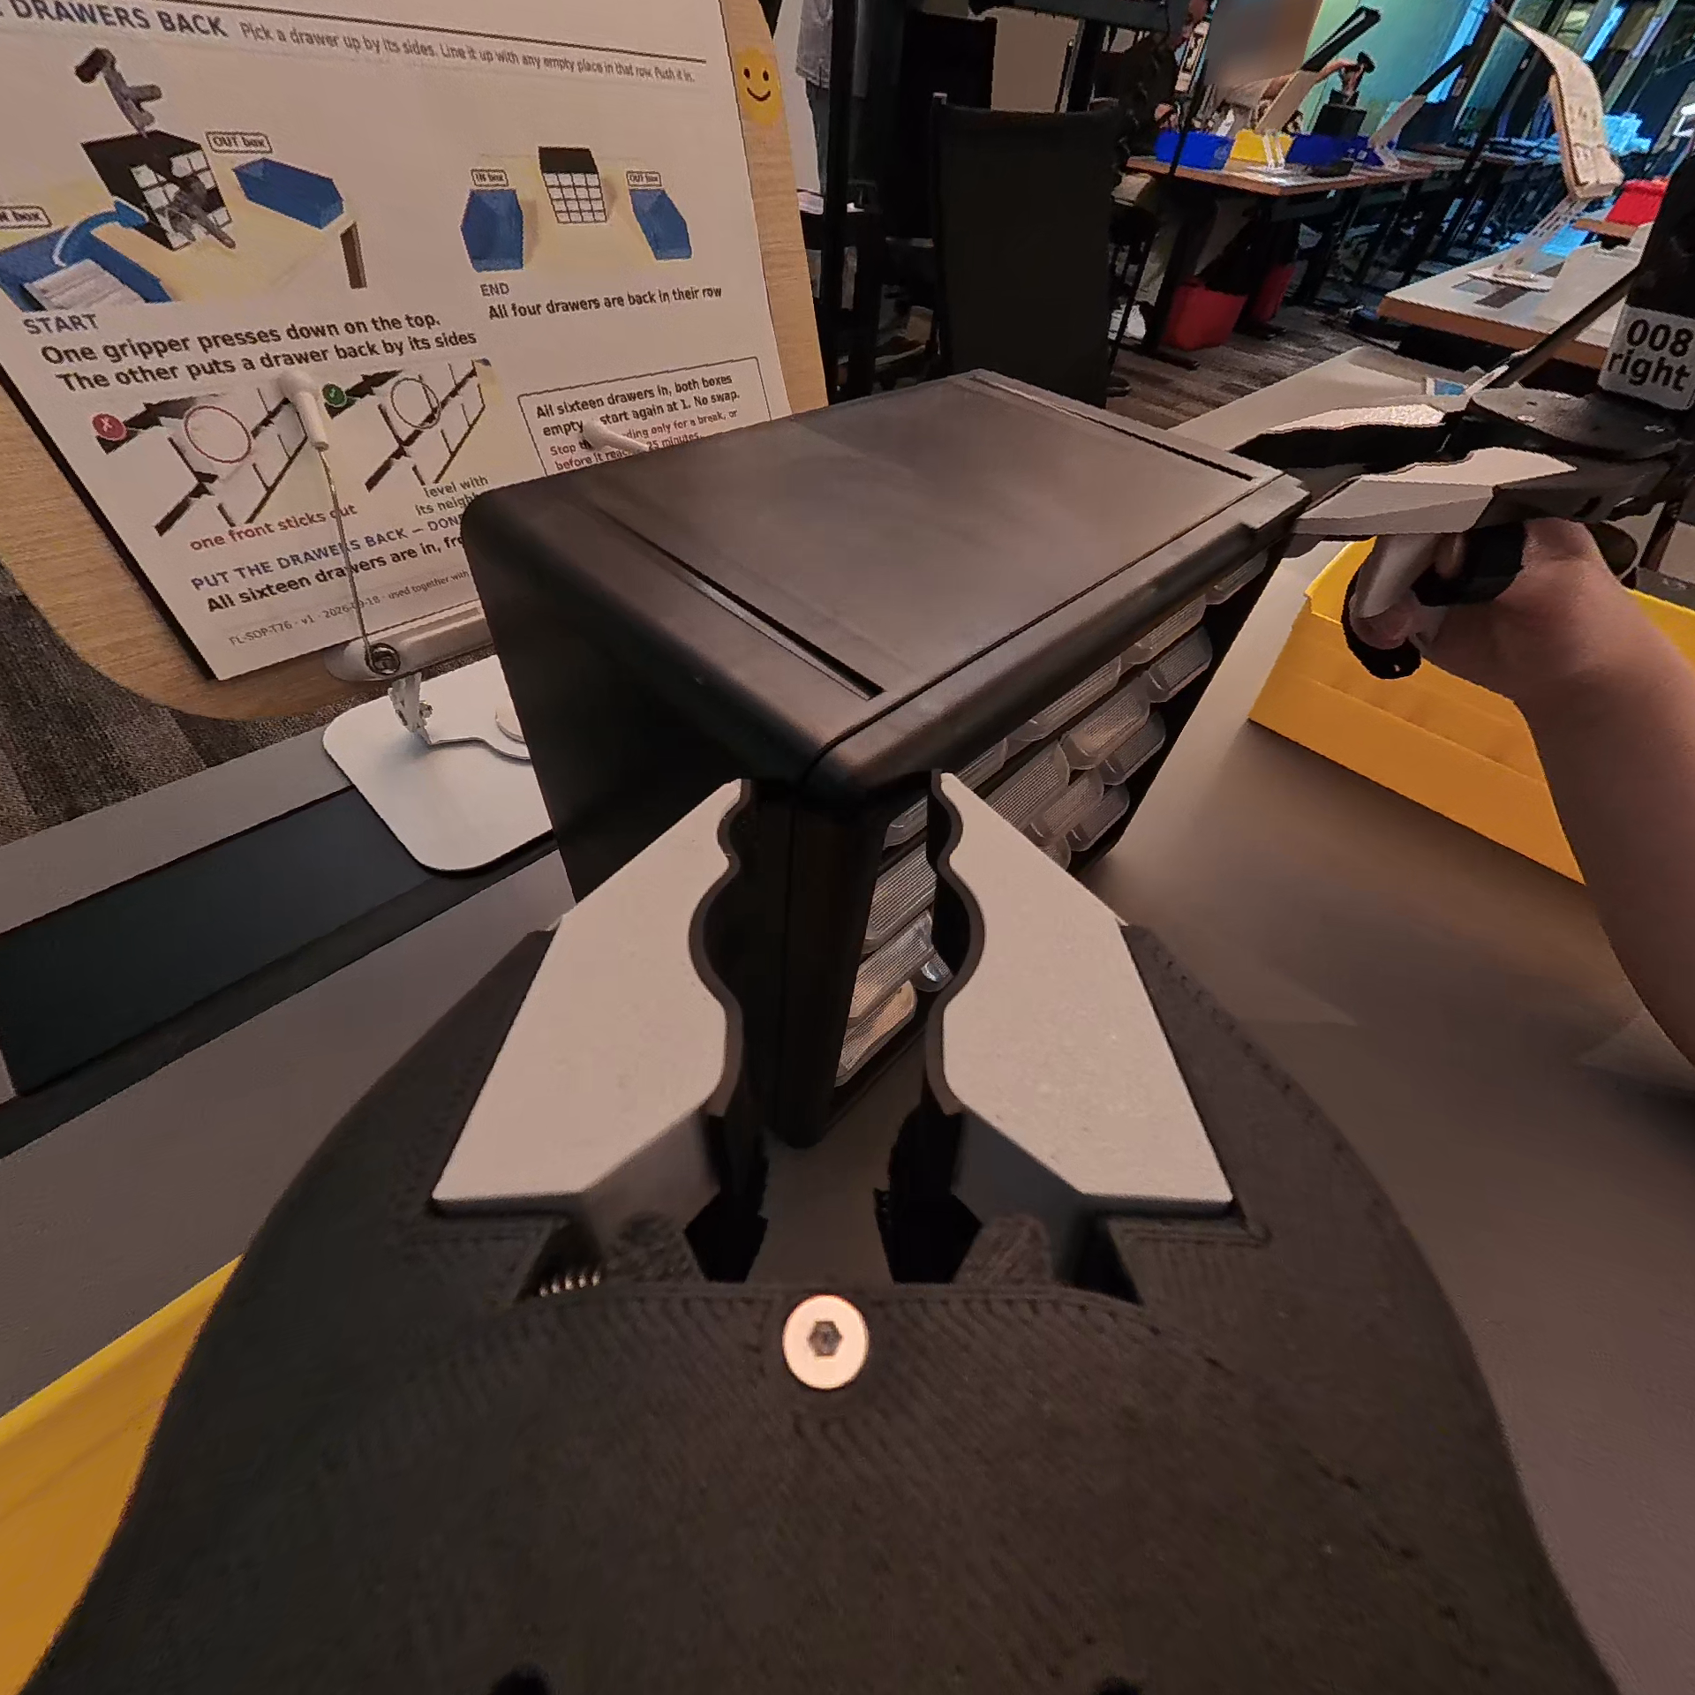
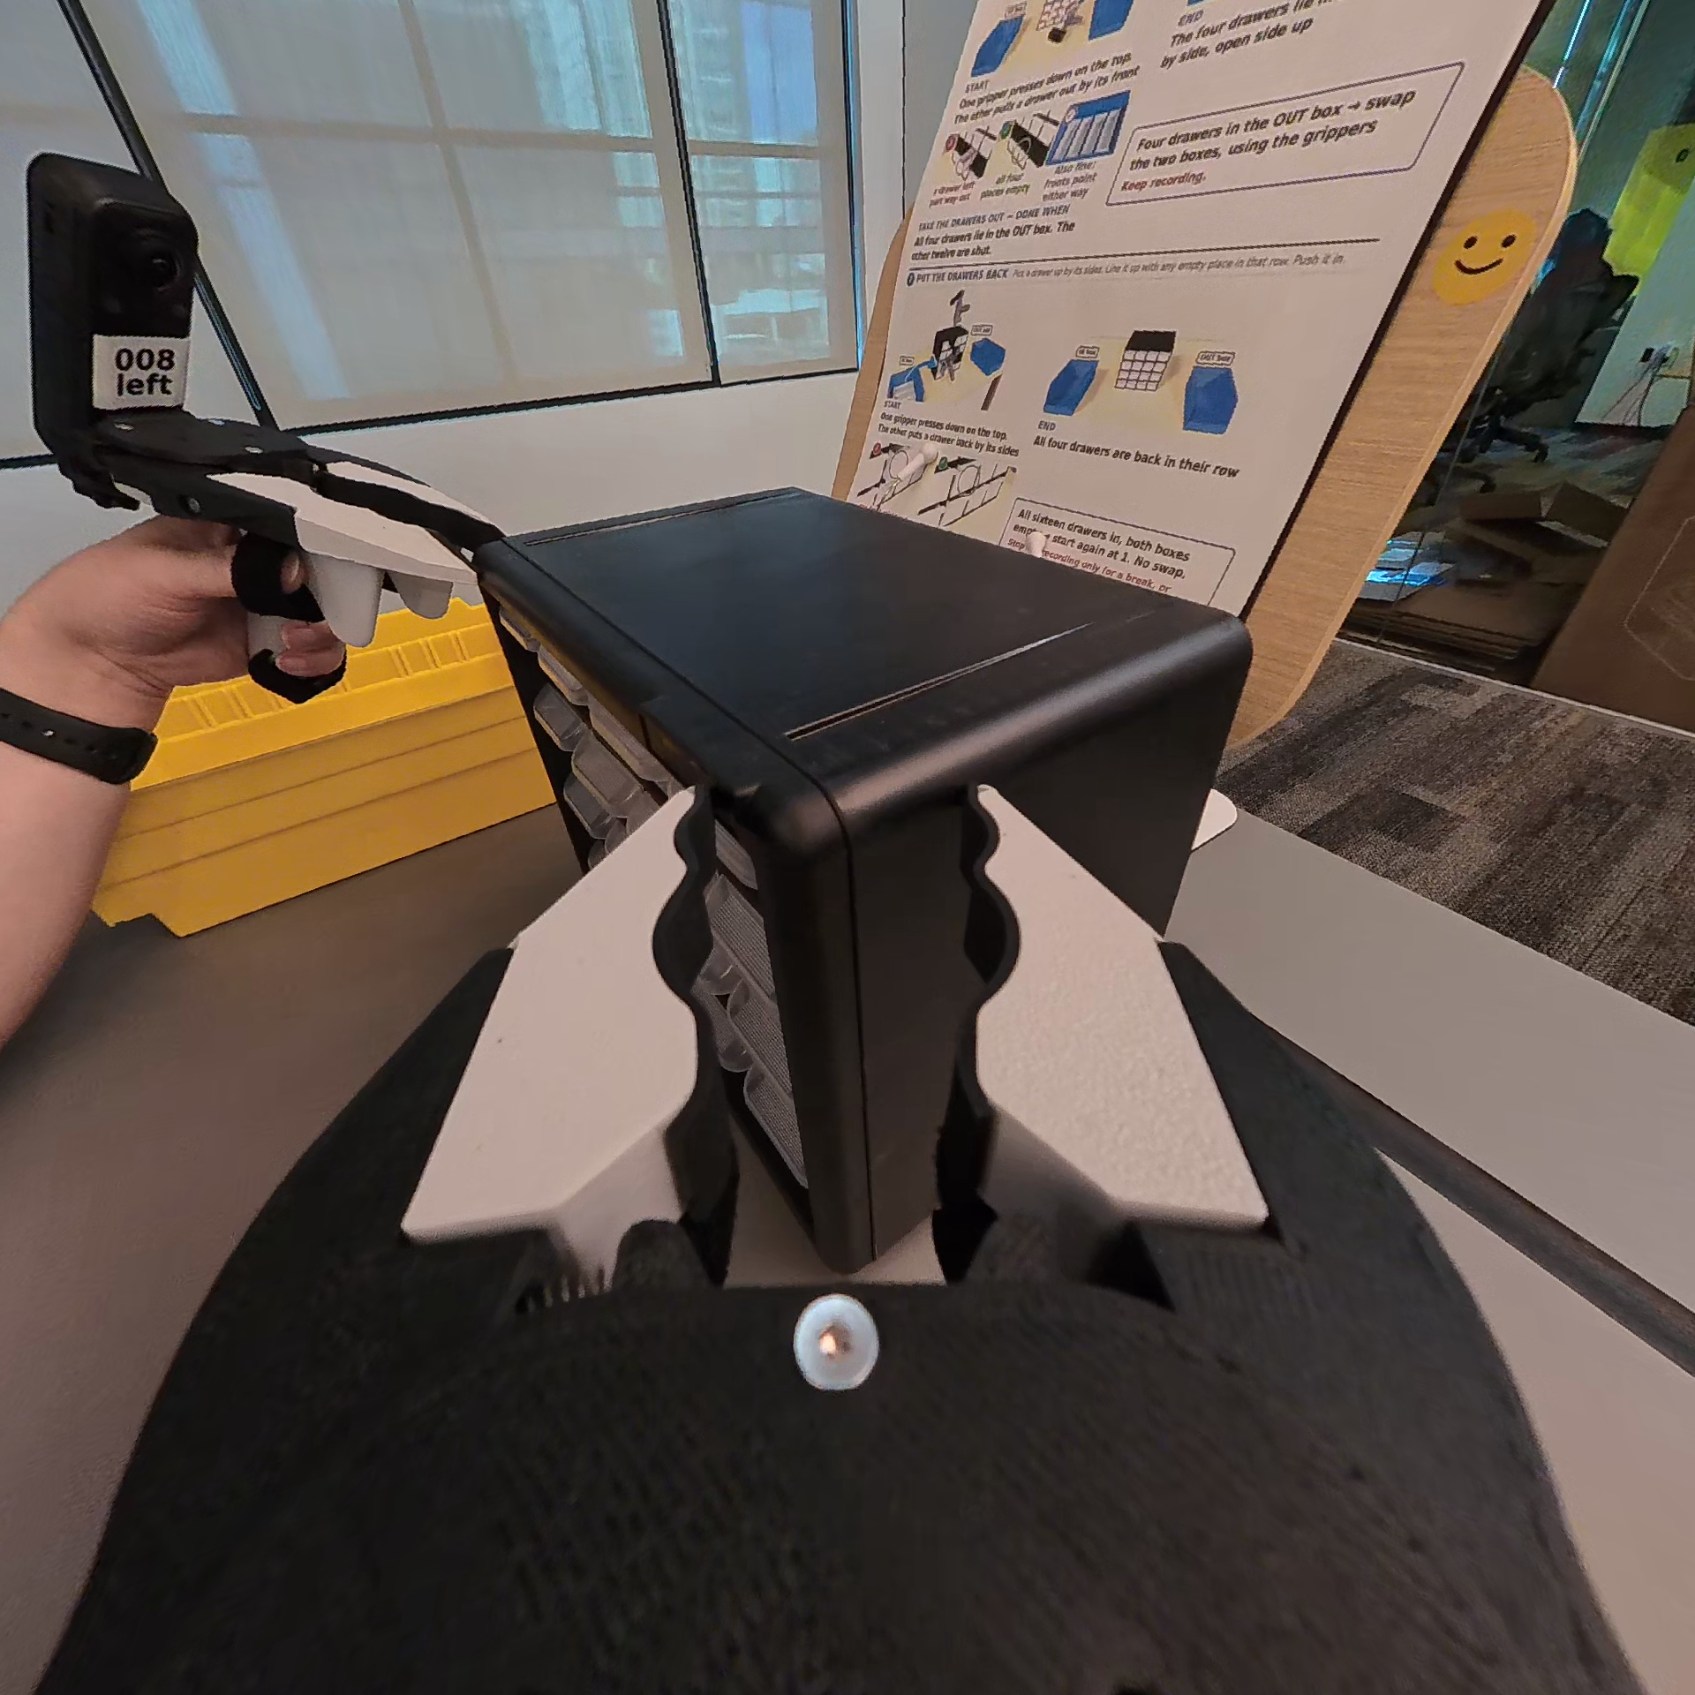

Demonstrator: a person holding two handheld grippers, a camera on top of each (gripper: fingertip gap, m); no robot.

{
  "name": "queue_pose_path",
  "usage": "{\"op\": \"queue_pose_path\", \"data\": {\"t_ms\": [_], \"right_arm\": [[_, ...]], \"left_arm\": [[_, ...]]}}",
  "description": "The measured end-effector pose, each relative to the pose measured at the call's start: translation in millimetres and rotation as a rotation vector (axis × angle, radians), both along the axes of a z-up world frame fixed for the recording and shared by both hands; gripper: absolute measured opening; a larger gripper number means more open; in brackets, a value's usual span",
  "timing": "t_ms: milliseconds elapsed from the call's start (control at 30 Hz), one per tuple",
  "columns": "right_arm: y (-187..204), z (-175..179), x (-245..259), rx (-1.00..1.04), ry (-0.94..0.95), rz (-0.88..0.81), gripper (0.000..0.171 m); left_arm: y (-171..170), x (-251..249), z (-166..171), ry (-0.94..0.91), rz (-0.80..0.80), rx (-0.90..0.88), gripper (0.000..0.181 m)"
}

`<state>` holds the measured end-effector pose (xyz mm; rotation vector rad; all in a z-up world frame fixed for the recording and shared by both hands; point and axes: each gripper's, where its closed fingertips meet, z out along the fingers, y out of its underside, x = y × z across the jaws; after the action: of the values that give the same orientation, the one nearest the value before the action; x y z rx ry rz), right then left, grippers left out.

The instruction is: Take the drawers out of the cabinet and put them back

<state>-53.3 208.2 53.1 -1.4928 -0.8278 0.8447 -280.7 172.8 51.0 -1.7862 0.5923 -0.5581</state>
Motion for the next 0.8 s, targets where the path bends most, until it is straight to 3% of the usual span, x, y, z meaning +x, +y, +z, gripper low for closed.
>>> {"op": "queue_pose_path", "data": {"t_ms": [800], "right_arm": [[1.1, -1.0, 0.6, -0.01, -0.008, -0.013, 0.053]], "left_arm": [[0.3, 0.5, -0.4, 0.0, -0.006, 0.005, 0.035]]}}
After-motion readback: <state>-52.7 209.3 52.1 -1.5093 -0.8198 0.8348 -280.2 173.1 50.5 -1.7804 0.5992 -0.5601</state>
